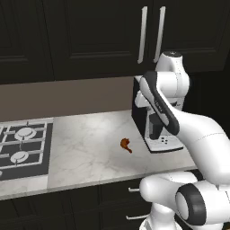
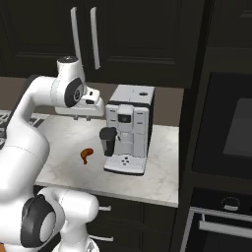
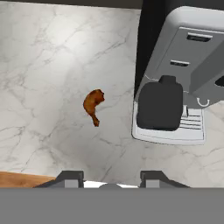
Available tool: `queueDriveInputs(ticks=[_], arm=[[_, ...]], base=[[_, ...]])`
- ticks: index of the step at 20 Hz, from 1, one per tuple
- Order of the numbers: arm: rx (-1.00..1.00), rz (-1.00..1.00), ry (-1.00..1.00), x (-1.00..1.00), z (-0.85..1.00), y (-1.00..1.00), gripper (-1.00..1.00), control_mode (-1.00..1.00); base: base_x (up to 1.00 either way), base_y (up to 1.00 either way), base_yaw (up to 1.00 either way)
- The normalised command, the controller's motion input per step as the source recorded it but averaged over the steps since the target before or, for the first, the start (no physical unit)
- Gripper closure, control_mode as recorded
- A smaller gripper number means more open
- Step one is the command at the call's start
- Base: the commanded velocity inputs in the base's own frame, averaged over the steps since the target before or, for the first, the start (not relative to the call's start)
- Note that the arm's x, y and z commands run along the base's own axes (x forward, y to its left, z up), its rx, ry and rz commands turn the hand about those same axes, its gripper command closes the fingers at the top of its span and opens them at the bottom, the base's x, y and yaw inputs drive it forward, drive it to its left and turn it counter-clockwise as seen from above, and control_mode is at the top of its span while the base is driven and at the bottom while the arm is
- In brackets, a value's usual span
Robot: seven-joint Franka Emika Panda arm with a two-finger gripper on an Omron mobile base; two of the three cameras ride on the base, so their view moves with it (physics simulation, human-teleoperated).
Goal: Retrieve the tupperware from the cabinet, then place the raw meat into the tupperware to avoid contamination.
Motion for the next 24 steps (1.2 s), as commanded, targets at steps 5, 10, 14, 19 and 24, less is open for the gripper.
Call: queueDriveInputs(ticks=[5, 10, 14, 19, 24], arm=[[0.00, -0.01, 0.00, 0.00, 0.00, 0.11, -1.00, -1.00], [-0.03, -0.07, -0.19, -0.04, 0.26, 0.21, -1.00, -1.00], [-0.03, -0.16, -0.20, 0.05, 0.54, 0.00, -1.00, -1.00], [0.00, -0.06, -0.11, 0.14, 0.49, -0.31, -1.00, -1.00], [0.04, -0.02, -0.09, 0.30, 0.61, -0.52, -1.00, -1.00]], base=[[0.00, 0.00, 0.00], [0.00, 0.00, 0.00], [0.00, 0.00, 0.00], [0.00, 0.00, 0.00], [0.00, 0.00, 0.00]])
